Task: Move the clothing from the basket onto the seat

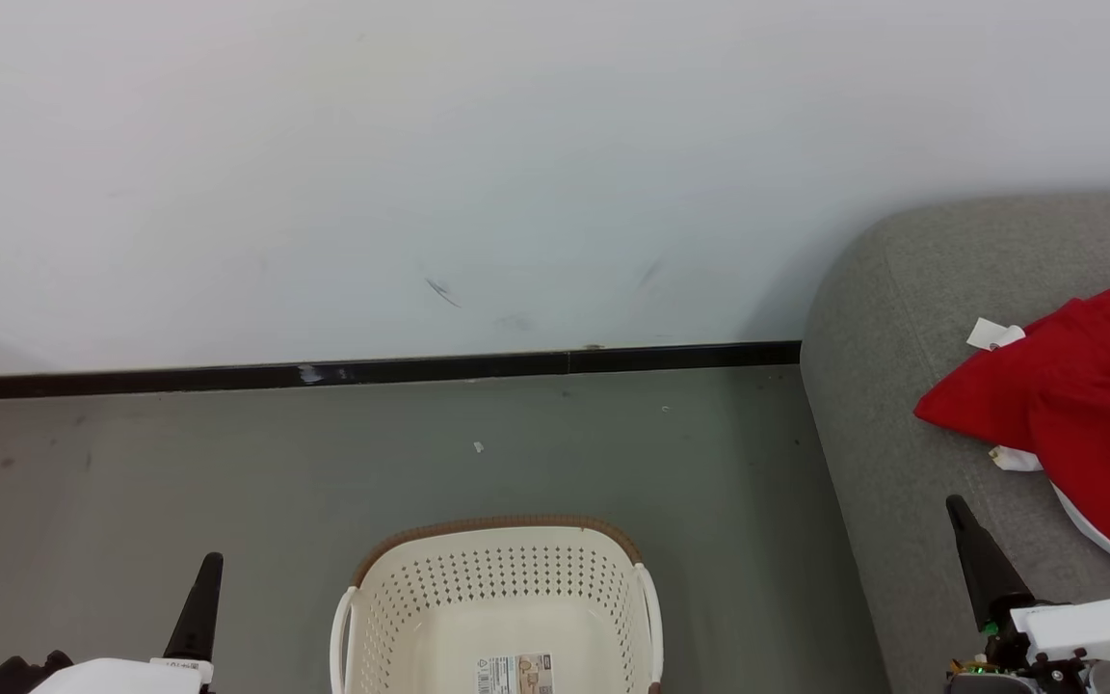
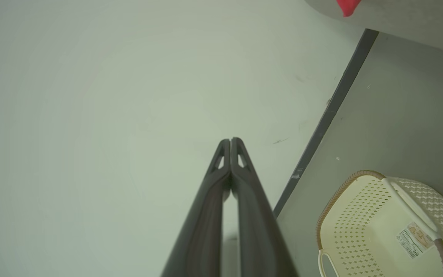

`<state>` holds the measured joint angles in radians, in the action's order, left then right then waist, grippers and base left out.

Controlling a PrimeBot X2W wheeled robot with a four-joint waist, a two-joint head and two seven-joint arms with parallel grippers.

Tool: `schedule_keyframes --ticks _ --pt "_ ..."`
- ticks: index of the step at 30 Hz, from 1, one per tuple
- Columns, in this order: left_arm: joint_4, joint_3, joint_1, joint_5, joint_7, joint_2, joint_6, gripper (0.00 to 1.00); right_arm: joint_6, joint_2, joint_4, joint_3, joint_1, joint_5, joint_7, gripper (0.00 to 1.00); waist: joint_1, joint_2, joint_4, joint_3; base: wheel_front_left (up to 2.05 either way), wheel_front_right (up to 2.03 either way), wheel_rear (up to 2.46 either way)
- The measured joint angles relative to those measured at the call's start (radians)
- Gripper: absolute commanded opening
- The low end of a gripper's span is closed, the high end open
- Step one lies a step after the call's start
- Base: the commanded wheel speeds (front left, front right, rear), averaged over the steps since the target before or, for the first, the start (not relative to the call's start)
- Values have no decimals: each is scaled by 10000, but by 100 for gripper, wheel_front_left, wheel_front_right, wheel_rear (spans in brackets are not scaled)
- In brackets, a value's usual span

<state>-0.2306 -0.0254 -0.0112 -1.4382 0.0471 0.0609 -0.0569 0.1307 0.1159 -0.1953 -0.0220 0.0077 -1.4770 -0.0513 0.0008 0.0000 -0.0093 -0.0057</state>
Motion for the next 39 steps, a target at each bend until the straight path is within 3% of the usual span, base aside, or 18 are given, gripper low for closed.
schedule_keyframes --ticks 14,39 --pt "-255 -405 -408 -1672 499 -213 -527 0 0 171 -420 73 -567 -2410 380 0 -2 0 95 90 0 0 0" --pt "-376 -435 -438 -1712 499 -215 -604 0 0 169 -522 111 -575 -2412 433 0 -3 0 93 88 0 0 0"
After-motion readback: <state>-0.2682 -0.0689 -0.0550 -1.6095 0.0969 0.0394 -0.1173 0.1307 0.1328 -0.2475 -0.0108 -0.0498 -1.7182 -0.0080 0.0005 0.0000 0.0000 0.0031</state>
